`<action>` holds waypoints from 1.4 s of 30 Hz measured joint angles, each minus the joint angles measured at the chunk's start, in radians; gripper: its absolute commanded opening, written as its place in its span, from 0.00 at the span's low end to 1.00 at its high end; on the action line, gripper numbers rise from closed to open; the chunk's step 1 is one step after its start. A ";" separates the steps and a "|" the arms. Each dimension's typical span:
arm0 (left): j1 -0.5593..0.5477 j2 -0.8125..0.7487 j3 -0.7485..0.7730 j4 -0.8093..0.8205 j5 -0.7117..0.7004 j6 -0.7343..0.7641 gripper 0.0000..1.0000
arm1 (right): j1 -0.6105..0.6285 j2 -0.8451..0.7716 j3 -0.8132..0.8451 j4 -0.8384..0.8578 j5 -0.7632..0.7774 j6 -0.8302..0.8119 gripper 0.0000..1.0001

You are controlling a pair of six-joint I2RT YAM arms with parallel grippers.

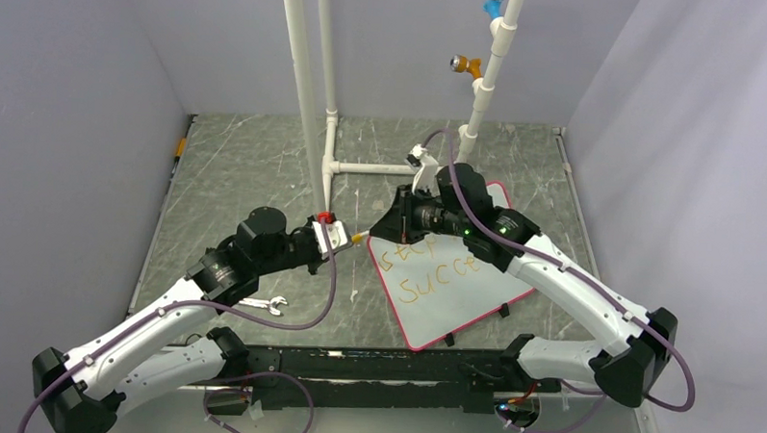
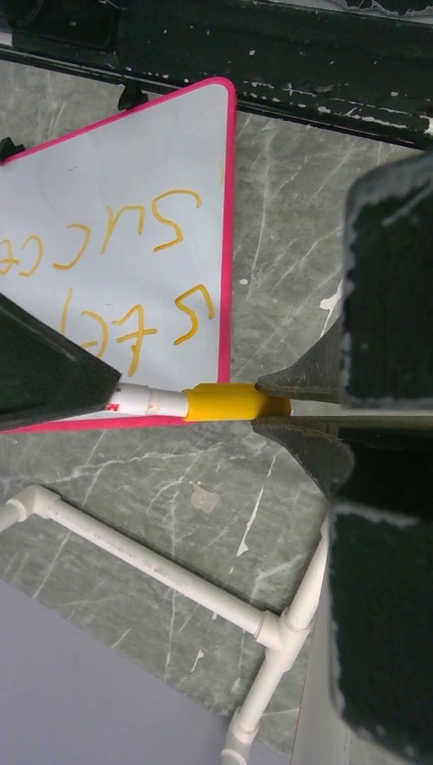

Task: Write a sentence on the whiteboard
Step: Insert the pen cap into the whiteboard marker.

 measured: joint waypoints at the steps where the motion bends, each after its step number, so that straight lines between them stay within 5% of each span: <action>1: 0.001 0.005 0.000 -0.006 0.000 0.000 0.00 | 0.011 0.012 0.011 -0.014 0.015 -0.009 0.00; 21: 0.009 0.017 0.000 -0.140 -0.070 -0.004 0.00 | 0.163 0.227 0.191 -0.154 0.177 -0.127 0.00; 42: 0.009 -0.051 0.000 -0.188 -0.259 0.007 0.00 | 0.177 0.355 0.312 -0.153 0.227 0.120 0.00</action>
